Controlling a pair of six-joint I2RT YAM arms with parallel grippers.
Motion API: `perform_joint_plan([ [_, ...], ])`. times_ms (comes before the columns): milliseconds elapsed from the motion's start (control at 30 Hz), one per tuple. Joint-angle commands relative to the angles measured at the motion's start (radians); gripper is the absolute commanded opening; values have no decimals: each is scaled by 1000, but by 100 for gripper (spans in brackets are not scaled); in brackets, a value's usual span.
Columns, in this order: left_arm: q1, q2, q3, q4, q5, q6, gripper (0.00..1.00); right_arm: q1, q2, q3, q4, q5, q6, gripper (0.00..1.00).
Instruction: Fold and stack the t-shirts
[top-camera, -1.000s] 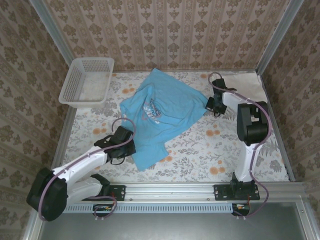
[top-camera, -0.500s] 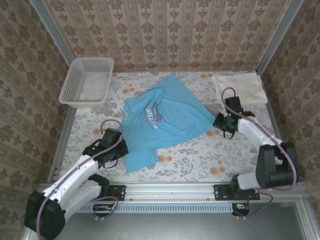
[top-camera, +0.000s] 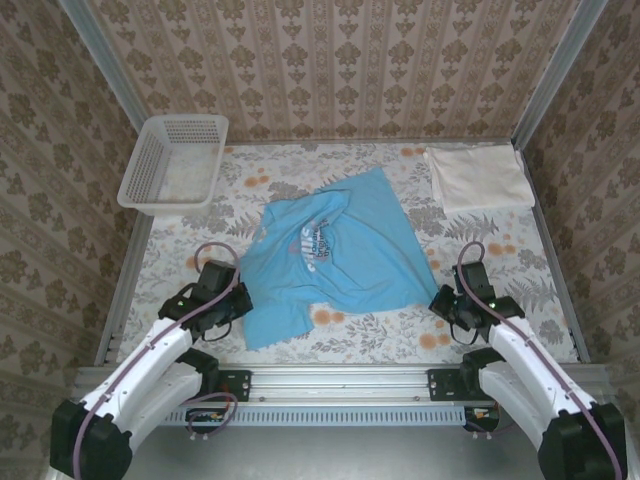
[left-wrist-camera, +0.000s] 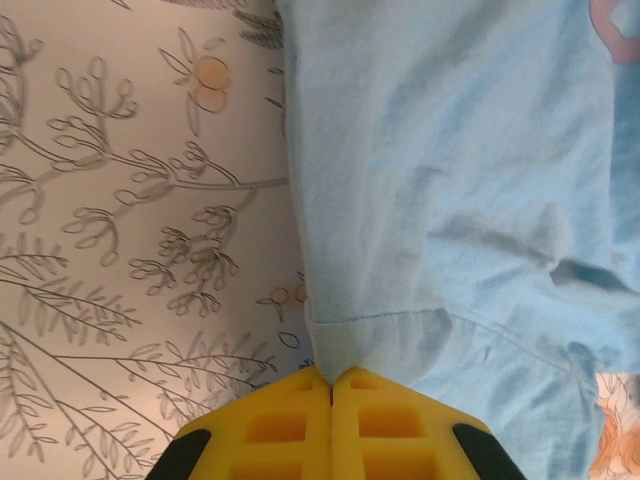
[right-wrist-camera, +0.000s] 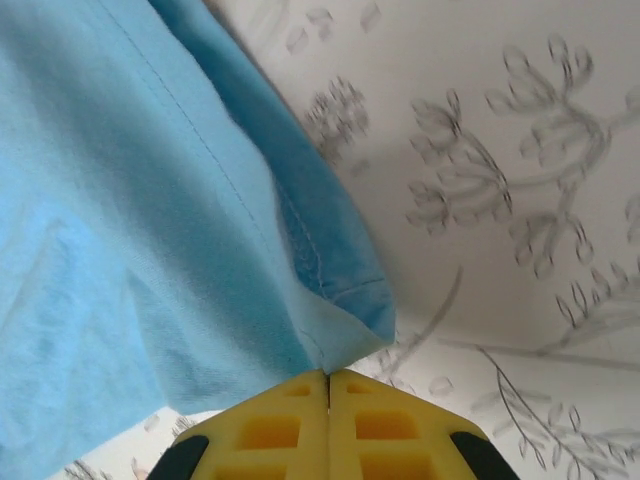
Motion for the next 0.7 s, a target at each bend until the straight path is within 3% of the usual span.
perform_joint_plan([
  [0,28,-14,33,-53,-3,27,1,14,-102,-17,-87,19,81,0],
  [33,37,-16,38,-53,0,35,2,21,-124,-11,-108,27,92,4],
  [100,57,-18,48,-51,12,48,2,38,-154,1,-143,49,105,3],
  [167,81,-12,66,-44,44,70,10,48,-173,17,-175,59,110,6],
  [200,89,-9,81,-53,45,76,17,54,-182,33,-195,65,111,10],
  [267,93,-11,123,-74,27,88,49,73,-211,85,-233,105,108,23],
  [333,94,-15,175,-80,1,99,55,89,-212,149,-229,145,76,34],
  [500,84,131,350,-7,17,132,72,90,58,357,-56,74,-65,50],
  [667,13,496,651,62,40,198,79,88,386,521,303,47,-159,71],
])
